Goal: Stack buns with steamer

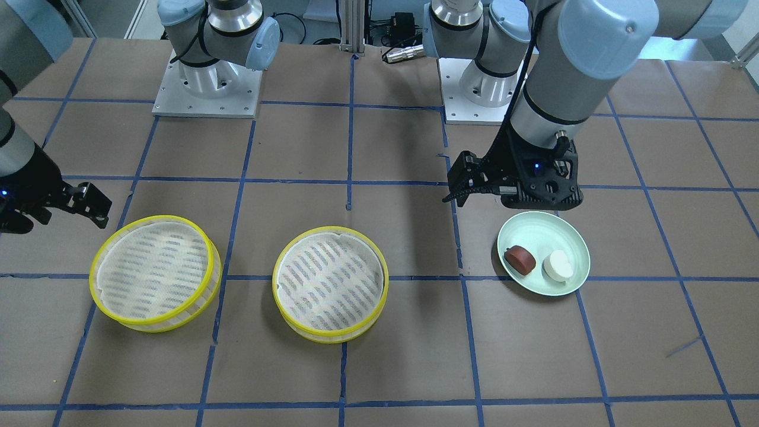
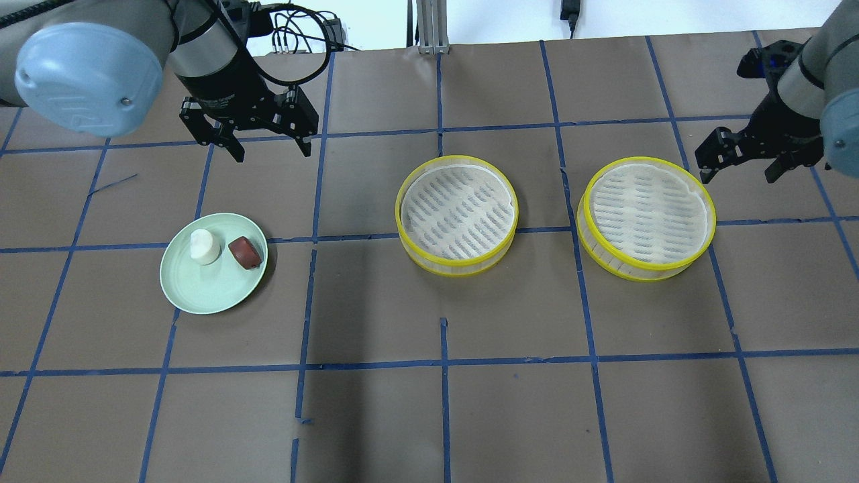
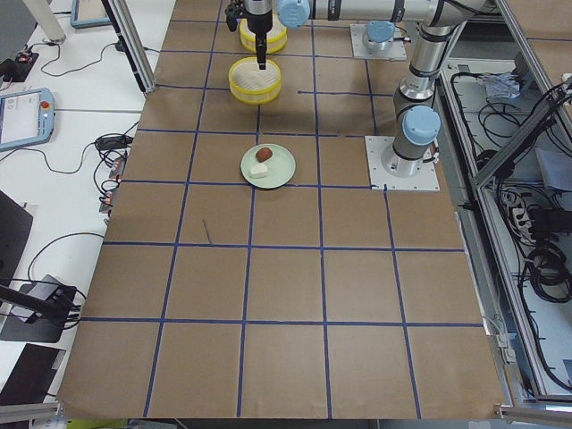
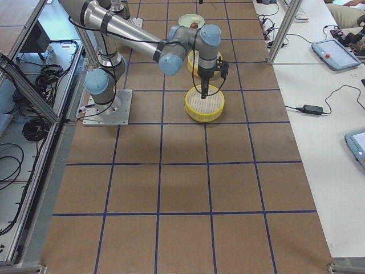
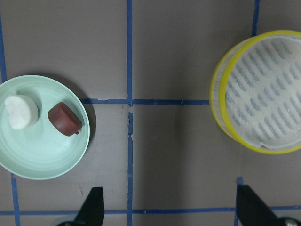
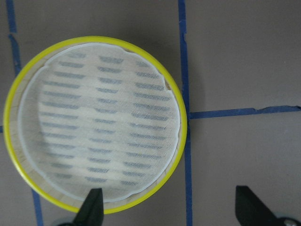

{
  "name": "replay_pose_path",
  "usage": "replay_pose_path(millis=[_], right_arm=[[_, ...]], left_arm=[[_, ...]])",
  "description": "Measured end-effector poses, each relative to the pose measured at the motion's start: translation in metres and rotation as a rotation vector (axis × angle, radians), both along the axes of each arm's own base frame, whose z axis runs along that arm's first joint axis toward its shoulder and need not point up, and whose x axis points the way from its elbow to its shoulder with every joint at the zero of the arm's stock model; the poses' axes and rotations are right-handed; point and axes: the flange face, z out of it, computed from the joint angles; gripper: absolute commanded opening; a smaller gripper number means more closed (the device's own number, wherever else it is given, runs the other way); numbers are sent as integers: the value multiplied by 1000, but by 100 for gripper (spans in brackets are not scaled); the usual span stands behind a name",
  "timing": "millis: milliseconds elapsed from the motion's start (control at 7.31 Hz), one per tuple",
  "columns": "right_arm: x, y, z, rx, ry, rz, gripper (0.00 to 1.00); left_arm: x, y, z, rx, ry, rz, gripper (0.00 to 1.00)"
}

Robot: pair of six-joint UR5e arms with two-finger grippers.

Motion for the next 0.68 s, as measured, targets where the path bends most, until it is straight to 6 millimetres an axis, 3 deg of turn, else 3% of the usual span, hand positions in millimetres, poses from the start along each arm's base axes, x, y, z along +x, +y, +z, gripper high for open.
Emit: replay_pose_path(millis=[274,547,684], right_arm=[[-16,-9,-45,-13,0,7,98],[-16,-8,-79,-27,-1,8,98],[-16,-7,-88,-39,2,13,95]], left_arm=[[63,-15,-47,29,5,-9,100],[104,-25,-94,17,4,-15,100],[128,-29,-108,10,4,-19,100]])
